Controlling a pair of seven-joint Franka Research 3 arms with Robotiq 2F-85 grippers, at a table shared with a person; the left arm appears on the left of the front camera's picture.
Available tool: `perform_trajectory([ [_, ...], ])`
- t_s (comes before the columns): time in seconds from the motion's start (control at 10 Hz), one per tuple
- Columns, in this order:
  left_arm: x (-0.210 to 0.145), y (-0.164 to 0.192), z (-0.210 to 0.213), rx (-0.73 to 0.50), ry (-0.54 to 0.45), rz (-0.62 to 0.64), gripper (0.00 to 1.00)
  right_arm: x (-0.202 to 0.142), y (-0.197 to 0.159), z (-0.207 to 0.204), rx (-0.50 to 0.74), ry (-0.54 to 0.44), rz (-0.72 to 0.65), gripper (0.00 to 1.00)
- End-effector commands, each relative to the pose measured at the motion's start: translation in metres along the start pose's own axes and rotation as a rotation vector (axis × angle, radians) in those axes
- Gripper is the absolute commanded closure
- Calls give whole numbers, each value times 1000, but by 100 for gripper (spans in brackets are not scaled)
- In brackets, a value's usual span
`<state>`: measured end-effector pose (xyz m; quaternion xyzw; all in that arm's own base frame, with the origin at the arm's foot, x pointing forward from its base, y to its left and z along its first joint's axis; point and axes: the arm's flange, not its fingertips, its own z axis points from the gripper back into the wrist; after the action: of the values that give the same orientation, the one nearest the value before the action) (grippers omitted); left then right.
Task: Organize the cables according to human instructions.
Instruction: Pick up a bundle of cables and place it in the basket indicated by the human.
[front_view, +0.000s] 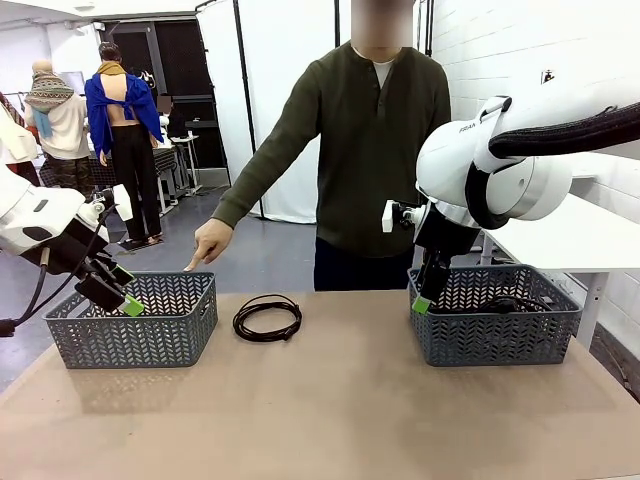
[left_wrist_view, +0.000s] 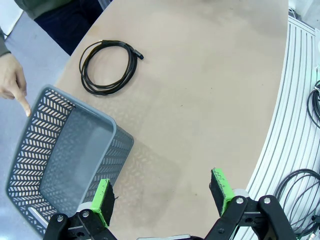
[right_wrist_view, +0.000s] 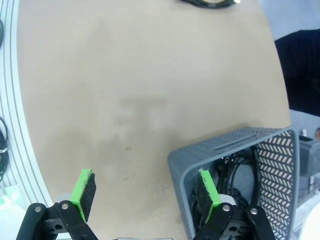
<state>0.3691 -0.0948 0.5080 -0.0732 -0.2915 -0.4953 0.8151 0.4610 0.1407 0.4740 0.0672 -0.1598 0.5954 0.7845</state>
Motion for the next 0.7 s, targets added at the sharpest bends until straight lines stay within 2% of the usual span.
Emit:
perform_trajectory([
  [0.0, -2, 2, 0, -15, -15, -3, 0, 0, 0, 0, -2, 2, -5, 0],
  [0.3, -2, 2, 0, -15, -15, -3, 0, 0, 0, 0, -2, 2, -5, 0],
  [0.6, 19, 3, -8, -22, 54, 12, 0, 0, 0, 0, -2, 2, -5, 0],
])
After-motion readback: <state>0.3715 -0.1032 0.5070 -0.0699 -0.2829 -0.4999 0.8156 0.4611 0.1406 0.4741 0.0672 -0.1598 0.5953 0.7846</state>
